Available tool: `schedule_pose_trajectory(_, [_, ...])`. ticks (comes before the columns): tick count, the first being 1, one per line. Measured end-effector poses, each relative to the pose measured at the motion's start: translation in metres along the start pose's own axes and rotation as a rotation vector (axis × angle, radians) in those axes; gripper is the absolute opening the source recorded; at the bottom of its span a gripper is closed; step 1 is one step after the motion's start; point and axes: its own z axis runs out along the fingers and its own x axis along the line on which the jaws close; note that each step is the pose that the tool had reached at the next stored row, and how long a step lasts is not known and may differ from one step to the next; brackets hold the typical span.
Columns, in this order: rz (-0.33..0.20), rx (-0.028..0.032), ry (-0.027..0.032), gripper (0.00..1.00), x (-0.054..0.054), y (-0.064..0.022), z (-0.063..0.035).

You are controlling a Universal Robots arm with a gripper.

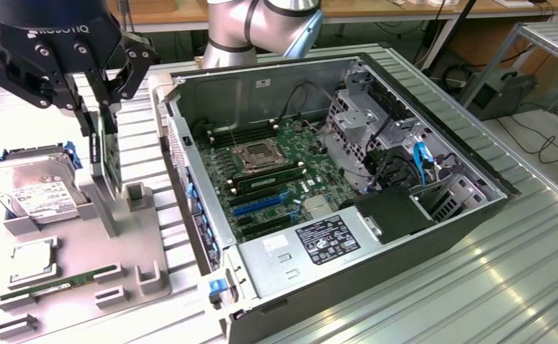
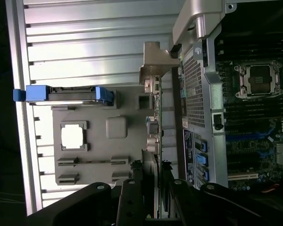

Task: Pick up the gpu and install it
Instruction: 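Pick up the gpu and move the gpu toward the slot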

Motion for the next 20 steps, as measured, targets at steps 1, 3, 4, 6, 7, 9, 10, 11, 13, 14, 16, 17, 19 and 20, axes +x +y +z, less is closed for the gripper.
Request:
schedule_pose_trajectory(1, [0.000, -0.0001, -0.0001, 0.26, -0.0001, 0.0001, -0.0015])
schedule_pose_trajectory(3, [0.000, -0.0001, -0.0001, 0.26, -0.0001, 0.0001, -0.0024])
schedule_pose_trajectory(4, [0.000, -0.0002, -0.0001, 0.26, -0.0001, 0.0001, -0.0024])
schedule_pose_trajectory(6, [0.000, 0.0000, -0.0001, 0.26, -0.0001, 0.0001, -0.0024])
schedule_pose_trajectory(7, [0.000, -0.0001, 0.0000, 0.26, -0.0001, 0.0001, -0.0024])
schedule_pose_trajectory(9, [0.000, 0.0000, 0.0000, 0.26, -0.0001, 0.0001, -0.0025])
schedule_pose_trajectory(10, [0.000, 0.0002, 0.0001, 0.26, -0.0004, 0.0002, -0.0025])
schedule_pose_trajectory(11, [0.000, 0.0006, 0.0001, 0.26, -0.0008, 0.0003, -0.0026])
schedule_pose_trajectory(13, [0.000, 0.0011, 0.0000, 0.26, -0.0020, 0.0003, -0.0024])
schedule_pose_trajectory(14, [0.000, 0.0012, -0.0001, 0.26, -0.0028, 0.0003, -0.0024])
schedule_pose_trajectory(16, [0.000, 0.0014, -0.0001, 0.26, -0.0051, 0.0005, -0.0023])
schedule_pose_trajectory(17, [0.000, 0.0015, -0.0001, 0.26, -0.0061, 0.0006, -0.0023])
schedule_pose_trajectory(19, [0.000, 0.0016, -0.0001, 0.26, -0.0085, 0.0008, -0.0022])
schedule_pose_trajectory(20, [0.000, 0.0017, -0.0001, 0.26, -0.0095, 0.0008, -0.0022])
